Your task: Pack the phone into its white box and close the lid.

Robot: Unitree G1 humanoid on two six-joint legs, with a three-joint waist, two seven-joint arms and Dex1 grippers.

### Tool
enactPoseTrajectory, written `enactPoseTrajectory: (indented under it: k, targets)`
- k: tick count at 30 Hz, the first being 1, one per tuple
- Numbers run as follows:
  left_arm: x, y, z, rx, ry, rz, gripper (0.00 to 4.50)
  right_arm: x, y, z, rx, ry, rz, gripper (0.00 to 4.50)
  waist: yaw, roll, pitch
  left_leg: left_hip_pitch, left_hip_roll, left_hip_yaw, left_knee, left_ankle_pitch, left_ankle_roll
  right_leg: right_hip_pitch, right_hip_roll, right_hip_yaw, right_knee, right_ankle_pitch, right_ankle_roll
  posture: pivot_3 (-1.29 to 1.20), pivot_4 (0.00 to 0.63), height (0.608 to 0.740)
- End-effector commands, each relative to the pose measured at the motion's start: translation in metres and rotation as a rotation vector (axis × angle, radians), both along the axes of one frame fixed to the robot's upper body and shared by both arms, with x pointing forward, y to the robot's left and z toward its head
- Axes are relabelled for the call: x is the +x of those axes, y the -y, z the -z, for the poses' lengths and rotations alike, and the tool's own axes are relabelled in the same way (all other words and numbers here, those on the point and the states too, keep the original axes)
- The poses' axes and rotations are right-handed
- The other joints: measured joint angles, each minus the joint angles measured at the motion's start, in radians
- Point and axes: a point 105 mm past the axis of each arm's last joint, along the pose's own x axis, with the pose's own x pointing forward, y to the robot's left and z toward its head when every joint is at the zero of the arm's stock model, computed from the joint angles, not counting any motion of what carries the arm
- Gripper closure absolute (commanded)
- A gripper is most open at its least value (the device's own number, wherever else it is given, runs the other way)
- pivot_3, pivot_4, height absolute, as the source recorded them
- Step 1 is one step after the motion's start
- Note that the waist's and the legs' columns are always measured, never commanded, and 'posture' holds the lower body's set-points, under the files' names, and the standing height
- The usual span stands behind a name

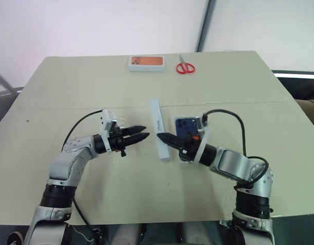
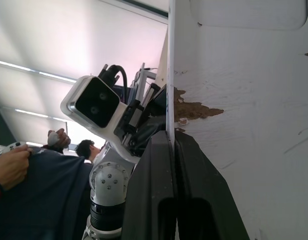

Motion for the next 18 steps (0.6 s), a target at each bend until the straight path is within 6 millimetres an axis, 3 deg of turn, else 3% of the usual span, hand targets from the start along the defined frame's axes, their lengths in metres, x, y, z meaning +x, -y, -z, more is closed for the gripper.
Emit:
enactPoseTrajectory:
  k: [1, 6, 10, 13, 16, 18]
  targets:
    - [-0.001, 0.013, 0.007, 0.000, 0.006, 0.017, 4.47, -0.001, 0.001, -0.006, 0.032, -0.012, 0.008, 4.50, 0.001, 0.000, 0.000, 0.000, 0.000, 0.000, 0.000, 0.000, 0.000, 0.000, 0.000, 0.000, 0.000, 0.000, 0.000, 0.00, 0.150, 0.740]
    - [0.002, 0.034, 0.016, -0.006, 0.015, 0.002, 4.47, 0.003, 0.007, 0.000, 0.007, -0.047, 0.036, 4.50, 0.001, 0.000, 0.000, 0.000, 0.000, 0.000, 0.000, 0.000, 0.000, 0.001, 0.001, 0.000, -0.001, 0.000, 0.000, 0.00, 0.150, 0.740]
    - [0.004, 0.046, 0.017, -0.017, 0.016, 0.006, 4.50, 0.010, 0.017, 0.003, 0.004, -0.073, 0.091, 3.15, 0.003, 0.000, 0.000, 0.000, 0.000, 0.000, 0.001, 0.000, 0.000, 0.001, 0.001, 0.000, -0.001, 0.000, 0.000, 0.00, 0.150, 0.740]
    - [0.008, 0.051, 0.017, -0.029, 0.015, 0.001, 4.50, 0.016, 0.026, 0.000, -0.020, -0.042, 0.140, 1.50, 0.003, 0.000, 0.000, 0.000, 0.000, 0.000, 0.001, 0.000, 0.000, 0.001, 0.001, -0.001, -0.001, 0.000, 0.000, 0.00, 0.150, 0.740]
    - [0.011, 0.060, 0.017, -0.038, 0.017, 0.012, 4.50, 0.030, 0.057, -0.013, -0.163, 0.124, 0.249, 0.02, 0.008, 0.000, 0.000, 0.000, 0.000, 0.000, 0.001, 0.000, 0.001, 0.002, 0.001, -0.001, -0.001, 0.000, 0.000, 0.00, 0.150, 0.740]
    - [0.014, 0.064, 0.016, -0.038, 0.026, 0.010, 4.50, 0.035, 0.073, -0.022, -0.174, 0.190, 0.299, 0.02, 0.009, -0.001, 0.000, 0.000, -0.001, 0.000, 0.002, 0.000, 0.001, 0.003, 0.001, -0.001, -0.001, 0.000, 0.000, 0.00, 0.150, 0.740]
